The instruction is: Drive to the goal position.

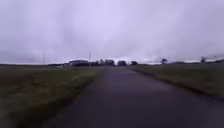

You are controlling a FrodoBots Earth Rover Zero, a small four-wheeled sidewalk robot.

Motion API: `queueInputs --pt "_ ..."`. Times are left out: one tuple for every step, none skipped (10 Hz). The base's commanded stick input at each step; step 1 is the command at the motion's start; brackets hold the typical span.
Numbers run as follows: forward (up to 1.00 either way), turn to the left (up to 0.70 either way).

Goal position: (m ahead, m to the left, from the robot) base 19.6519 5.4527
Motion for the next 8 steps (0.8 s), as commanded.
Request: queueInputs --pt "1.0 0.0" --pt "1.0 0.0" --pt "1.0 0.0" --pt "1.0 0.0" --pt "1.0 0.0" --pt "1.0 0.0" --pt "1.0 0.0" --pt "1.0 0.0"
